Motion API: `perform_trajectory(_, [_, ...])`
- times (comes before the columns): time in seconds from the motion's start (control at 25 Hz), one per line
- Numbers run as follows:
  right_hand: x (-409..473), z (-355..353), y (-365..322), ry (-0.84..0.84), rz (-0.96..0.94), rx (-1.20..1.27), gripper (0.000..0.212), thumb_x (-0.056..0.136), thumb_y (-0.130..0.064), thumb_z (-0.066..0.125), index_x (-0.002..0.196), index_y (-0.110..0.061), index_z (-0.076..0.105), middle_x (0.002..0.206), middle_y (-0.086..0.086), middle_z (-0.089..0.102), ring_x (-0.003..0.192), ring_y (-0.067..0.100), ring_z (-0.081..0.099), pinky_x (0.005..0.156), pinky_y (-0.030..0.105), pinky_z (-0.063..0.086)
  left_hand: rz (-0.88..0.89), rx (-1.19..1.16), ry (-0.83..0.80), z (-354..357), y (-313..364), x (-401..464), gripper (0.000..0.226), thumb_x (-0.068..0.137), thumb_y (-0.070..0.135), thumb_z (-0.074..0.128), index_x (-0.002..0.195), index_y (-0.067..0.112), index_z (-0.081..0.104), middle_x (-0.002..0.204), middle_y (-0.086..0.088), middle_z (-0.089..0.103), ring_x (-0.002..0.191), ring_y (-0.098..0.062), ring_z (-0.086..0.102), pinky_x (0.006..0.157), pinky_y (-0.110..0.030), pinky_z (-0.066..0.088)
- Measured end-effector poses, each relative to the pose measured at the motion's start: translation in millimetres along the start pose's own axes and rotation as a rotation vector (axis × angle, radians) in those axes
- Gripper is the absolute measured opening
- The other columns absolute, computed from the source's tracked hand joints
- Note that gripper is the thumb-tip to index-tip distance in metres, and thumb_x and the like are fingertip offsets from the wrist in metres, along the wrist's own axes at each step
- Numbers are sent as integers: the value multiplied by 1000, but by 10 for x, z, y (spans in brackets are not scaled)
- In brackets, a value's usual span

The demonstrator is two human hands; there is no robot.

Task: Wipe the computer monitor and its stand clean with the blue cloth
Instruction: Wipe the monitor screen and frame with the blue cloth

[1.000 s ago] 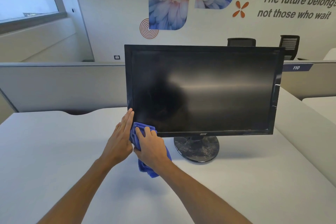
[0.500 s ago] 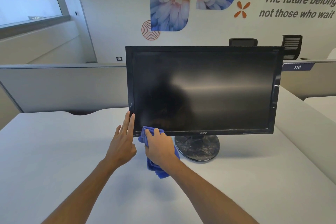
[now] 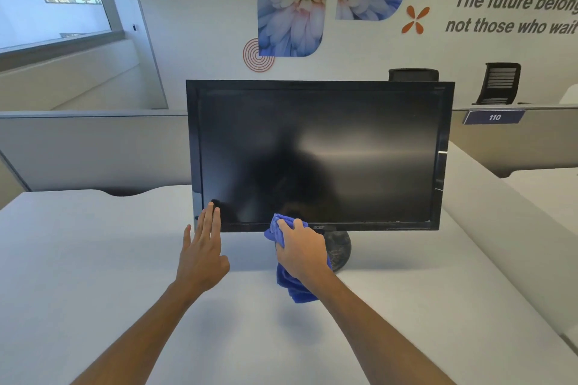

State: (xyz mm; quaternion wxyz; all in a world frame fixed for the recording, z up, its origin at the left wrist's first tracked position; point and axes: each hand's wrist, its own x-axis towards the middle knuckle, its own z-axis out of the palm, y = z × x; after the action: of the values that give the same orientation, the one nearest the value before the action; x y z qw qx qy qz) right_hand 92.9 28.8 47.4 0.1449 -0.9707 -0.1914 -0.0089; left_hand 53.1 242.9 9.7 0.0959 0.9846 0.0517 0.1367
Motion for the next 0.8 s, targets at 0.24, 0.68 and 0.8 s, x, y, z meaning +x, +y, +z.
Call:
perform_trajectory(0.24, [-145,-158,762,65,59,-33,44,100,-44,38,141,-28,35,132,0,53,108,21,57,91,29,47,126,56,13,286,608,-13,98,67,12,68,151,11,17,161,-8,8,146,-30,15,112,-57,22])
perform_trajectory(0.68, [-346,-337,1819,87,223,55,53,96,-54,40,142,-29,34,135,-5,50,113,18,55,98,26,41,193,139,-43,617,915,-122,110,62,14,68,152,20,5,161,-5,10,146,-28,16,111,-61,17])
perform_trajectory(0.8, [-411,-444,2019,131,244,-5,49,99,-50,38,142,-27,36,132,-3,52,111,20,56,96,27,42,188,141,-50,621,908,-124,109,64,14,68,152,20,4,161,-4,7,146,-27,12,112,-60,14])
